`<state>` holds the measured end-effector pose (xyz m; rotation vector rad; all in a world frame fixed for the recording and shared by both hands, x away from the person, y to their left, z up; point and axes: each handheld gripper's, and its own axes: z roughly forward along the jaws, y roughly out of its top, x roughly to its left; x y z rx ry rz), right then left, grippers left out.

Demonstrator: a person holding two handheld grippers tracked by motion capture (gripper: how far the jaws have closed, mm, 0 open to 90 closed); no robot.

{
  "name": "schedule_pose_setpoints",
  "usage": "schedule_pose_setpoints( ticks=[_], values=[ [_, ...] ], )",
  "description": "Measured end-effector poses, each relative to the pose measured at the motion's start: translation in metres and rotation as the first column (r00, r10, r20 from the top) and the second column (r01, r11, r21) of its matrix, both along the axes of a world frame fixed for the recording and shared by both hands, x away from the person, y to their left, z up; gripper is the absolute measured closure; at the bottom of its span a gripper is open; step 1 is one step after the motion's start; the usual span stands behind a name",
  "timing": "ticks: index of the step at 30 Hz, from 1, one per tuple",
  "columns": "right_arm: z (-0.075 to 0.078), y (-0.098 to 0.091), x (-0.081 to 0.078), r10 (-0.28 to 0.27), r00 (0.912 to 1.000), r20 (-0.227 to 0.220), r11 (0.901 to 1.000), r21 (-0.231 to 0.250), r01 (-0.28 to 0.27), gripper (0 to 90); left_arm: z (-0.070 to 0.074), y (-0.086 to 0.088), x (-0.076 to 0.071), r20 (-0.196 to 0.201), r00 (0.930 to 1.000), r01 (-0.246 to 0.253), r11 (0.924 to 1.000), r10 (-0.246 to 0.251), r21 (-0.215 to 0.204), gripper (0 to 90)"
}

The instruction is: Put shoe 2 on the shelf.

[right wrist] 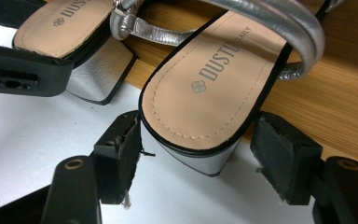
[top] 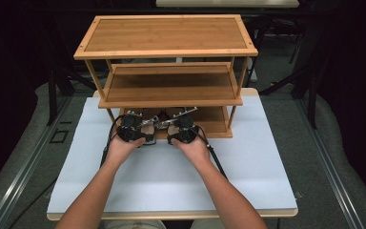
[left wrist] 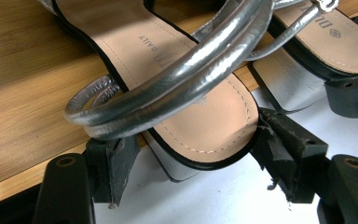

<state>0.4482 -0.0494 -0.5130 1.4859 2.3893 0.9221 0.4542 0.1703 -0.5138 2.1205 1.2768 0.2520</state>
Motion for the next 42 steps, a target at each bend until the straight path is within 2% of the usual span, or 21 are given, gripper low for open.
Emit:
schedule_pose_setpoints(
  ticks=[2,7,10,14,16,20,33,42],
  values=[
    [0.0,-0.001,0.0,0.007,0.9999,-0.01,0.9999,0.014,-0.007,33.5,0.0,0.0,0.0,0.0,1.0,-0.002,1.0,0.002,0.0,31.5],
    [0.001,-0.001,-0.002,0.009,0.9999,-0.009,0.9999,0.008,-0.009,33.5,0.005,0.002,-0.005,0.01,0.9999,-0.001,1.0,0.001,0.008,32.3],
    [0.003,-0.002,-0.004,0.01,0.9998,-0.014,0.9999,0.005,-0.01,33.5,0.01,0.005,-0.008,0.011,0.9999,0.006,1.0,-0.006,0.0,32.2],
    [0.006,-0.002,-0.006,0.019,0.9998,0.0,0.9998,0.008,-0.019,33.2,0.013,0.008,-0.011,0.004,1.0,-0.002,0.9998,0.002,-0.018,32.7],
    [0.008,-0.002,-0.008,0.026,0.9996,0.002,0.9995,0.016,-0.026,33.3,0.014,0.009,-0.012,0.003,1.0,0.003,0.9999,-0.003,-0.01,33.6],
    [0.011,-0.005,-0.01,0.028,0.9995,0.013,0.9995,-0.014,-0.028,32.9,0.015,0.009,-0.012,-0.001,0.9999,0.011,0.9999,-0.011,-0.01,34.4],
    [0.024,-0.015,-0.021,0.042,0.999,0.017,0.9988,-0.026,-0.042,32.6,0.025,0.014,-0.023,-0.004,0.9994,0.035,0.9992,-0.035,-0.017,35.5],
    [0.035,-0.029,-0.036,0.057,0.9976,0.04,0.9977,-0.039,-0.055,32.6,0.037,0.025,-0.038,0.018,0.9989,0.043,0.999,-0.043,-0.011,36.1]
  ],
)
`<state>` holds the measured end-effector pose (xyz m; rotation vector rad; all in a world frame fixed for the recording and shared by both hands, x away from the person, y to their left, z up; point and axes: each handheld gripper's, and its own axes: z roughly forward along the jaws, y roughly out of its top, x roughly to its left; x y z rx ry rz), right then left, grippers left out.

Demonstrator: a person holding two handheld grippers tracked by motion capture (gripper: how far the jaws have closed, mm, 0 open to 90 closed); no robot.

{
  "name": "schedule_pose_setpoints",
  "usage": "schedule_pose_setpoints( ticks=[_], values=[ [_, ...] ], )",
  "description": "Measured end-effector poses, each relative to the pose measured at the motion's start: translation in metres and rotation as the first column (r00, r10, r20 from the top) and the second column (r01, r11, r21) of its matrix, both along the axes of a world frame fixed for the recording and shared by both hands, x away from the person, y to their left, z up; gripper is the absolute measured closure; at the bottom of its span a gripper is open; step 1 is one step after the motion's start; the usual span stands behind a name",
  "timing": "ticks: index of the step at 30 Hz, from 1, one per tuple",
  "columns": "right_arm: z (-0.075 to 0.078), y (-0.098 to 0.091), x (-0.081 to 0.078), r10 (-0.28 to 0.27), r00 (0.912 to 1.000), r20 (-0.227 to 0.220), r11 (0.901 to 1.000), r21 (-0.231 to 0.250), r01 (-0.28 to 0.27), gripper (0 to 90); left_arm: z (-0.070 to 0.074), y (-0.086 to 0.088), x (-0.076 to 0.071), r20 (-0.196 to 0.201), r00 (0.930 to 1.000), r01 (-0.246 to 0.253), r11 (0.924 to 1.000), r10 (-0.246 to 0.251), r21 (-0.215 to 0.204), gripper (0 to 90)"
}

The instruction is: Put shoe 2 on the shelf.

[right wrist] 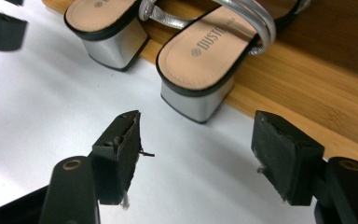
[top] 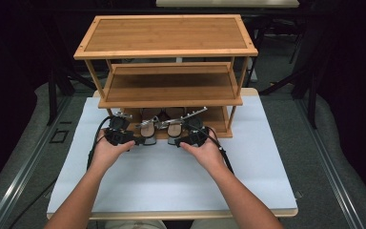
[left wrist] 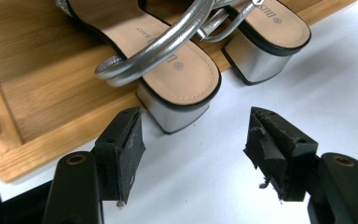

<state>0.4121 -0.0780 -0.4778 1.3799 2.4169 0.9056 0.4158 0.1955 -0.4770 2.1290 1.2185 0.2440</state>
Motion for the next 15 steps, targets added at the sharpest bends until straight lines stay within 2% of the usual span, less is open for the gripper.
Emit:
schedule_pose_setpoints(
  ticks=[5,11,15],
  values=[
    [0.002,-0.012,-0.011,0.005,1.0,-0.001,1.0,-0.001,-0.005,32.7,0.005,0.01,-0.011,0.01,0.9999,0.004,0.9999,-0.004,-0.014,36.4],
    [0.003,-0.029,-0.023,0.002,0.9997,0.024,0.9997,-0.024,-0.001,32.7,0.005,0.023,-0.026,0.03,0.9995,-0.006,0.9997,0.006,-0.023,36.4],
    [0.001,-0.042,-0.033,-0.009,0.9998,0.017,1.0,0.003,0.009,32.7,0.002,0.031,-0.035,0.035,0.9992,-0.016,0.9992,0.017,-0.036,36.5]
  ],
)
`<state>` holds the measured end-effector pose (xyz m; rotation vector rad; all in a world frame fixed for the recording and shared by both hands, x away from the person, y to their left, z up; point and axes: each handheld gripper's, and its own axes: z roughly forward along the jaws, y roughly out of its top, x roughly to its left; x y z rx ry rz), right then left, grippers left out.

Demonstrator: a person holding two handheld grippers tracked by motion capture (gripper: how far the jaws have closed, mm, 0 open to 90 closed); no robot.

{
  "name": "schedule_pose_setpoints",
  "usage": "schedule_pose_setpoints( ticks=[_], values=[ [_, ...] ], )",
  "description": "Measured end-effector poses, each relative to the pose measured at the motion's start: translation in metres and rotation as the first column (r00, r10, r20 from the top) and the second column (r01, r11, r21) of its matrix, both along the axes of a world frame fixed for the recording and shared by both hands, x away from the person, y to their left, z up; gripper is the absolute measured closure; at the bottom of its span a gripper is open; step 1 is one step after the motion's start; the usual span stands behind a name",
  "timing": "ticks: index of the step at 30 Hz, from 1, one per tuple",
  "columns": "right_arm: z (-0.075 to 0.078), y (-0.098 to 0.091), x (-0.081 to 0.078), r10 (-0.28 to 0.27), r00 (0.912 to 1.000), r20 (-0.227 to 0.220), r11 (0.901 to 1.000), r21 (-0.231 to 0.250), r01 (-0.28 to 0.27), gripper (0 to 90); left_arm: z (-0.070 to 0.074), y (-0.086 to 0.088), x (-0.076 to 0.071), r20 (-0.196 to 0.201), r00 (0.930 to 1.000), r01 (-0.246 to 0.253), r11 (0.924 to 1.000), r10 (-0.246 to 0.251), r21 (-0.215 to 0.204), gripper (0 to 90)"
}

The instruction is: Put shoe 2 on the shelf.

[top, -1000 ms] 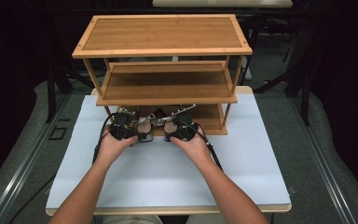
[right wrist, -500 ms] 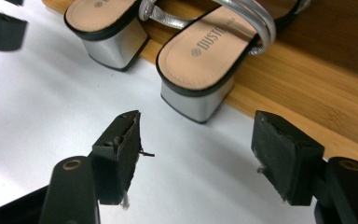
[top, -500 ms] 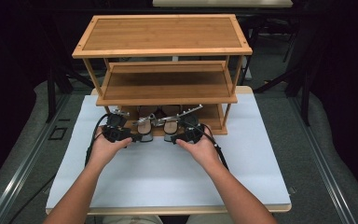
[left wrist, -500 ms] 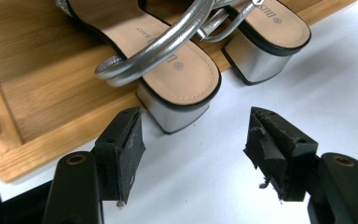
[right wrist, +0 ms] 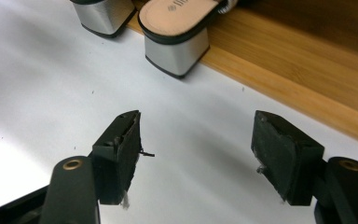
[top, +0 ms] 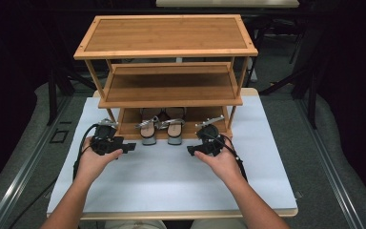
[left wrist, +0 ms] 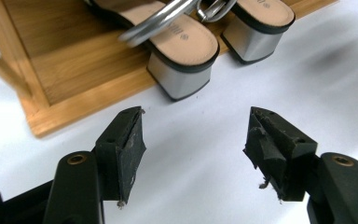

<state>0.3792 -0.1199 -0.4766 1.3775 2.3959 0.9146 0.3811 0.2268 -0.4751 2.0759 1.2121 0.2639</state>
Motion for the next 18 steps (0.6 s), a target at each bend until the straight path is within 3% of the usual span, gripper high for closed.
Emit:
schedule_pose_setpoints(
  ticks=[9,18],
  values=[
    [-0.01,-0.018,-0.02,-0.024,0.9995,0.023,0.9997,0.002,0.024,32.8,-0.012,0.015,-0.019,-0.002,1.0,-0.003,1.0,0.003,-0.001,36.6],
    [-0.026,-0.037,-0.036,-0.063,0.998,-0.002,0.9977,0.024,0.063,33.2,-0.031,0.027,-0.037,-0.002,1.0,0.004,0.9996,-0.004,-0.028,36.6]
  ],
)
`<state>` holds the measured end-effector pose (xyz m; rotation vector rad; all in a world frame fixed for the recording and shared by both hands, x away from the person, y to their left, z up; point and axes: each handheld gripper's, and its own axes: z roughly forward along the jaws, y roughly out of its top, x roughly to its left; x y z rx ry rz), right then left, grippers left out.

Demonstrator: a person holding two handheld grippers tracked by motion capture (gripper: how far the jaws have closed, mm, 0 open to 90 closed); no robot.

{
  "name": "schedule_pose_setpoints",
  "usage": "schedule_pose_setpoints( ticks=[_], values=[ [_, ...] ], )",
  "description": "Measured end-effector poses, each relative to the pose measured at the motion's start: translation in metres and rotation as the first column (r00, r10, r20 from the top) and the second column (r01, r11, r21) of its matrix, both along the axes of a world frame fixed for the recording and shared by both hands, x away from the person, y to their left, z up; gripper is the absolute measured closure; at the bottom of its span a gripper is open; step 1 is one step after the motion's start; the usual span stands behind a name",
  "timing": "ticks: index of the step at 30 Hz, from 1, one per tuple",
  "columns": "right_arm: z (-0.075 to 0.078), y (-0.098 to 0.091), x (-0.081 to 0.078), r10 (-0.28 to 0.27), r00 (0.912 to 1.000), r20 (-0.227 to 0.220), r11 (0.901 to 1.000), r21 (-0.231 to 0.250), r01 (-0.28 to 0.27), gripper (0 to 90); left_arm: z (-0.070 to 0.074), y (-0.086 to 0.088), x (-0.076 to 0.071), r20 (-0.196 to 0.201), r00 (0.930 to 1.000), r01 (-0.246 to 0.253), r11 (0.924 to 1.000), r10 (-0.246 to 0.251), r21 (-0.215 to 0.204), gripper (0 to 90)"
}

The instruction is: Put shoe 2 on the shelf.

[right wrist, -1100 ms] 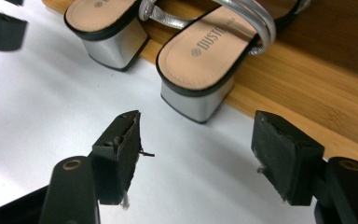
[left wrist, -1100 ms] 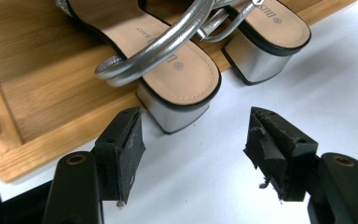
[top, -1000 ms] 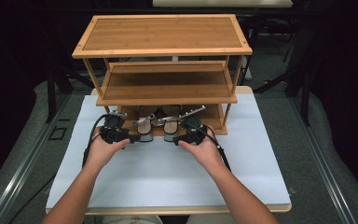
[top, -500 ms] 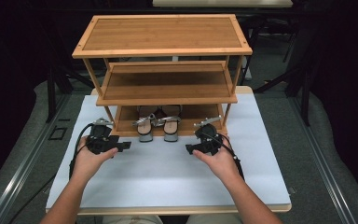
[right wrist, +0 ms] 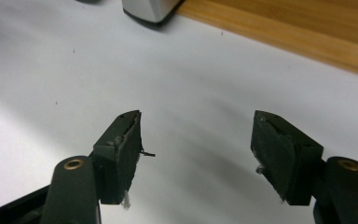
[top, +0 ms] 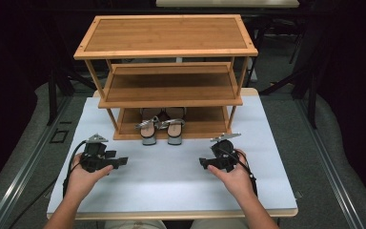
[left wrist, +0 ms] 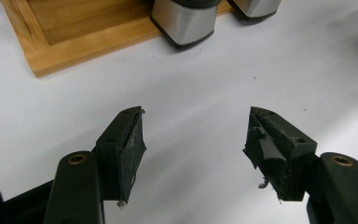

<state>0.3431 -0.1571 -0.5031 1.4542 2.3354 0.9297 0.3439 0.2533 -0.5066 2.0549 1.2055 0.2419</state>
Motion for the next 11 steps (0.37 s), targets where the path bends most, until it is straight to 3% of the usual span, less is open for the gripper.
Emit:
schedule_pose_setpoints(
  ticks=[6,10,11],
  values=[
    [-0.012,-0.014,-0.006,-0.007,0.9999,-0.013,0.999,0.043,0.007,33.6,-0.016,0.011,-0.01,-0.01,1.0,-0.002,1.0,0.002,0.005,36.6],
    [-0.018,-0.019,-0.01,-0.058,0.9983,-0.007,0.9981,0.02,0.058,33.6,-0.022,0.017,-0.011,-0.021,0.9998,-0.008,0.9999,0.008,0.008,36.6],
    [-0.019,-0.021,-0.01,-0.034,0.9992,-0.019,0.9981,0.051,0.035,33.6,-0.023,0.017,-0.011,-0.018,0.9998,-0.006,1.0,0.006,0.004,36.6]
  ],
)
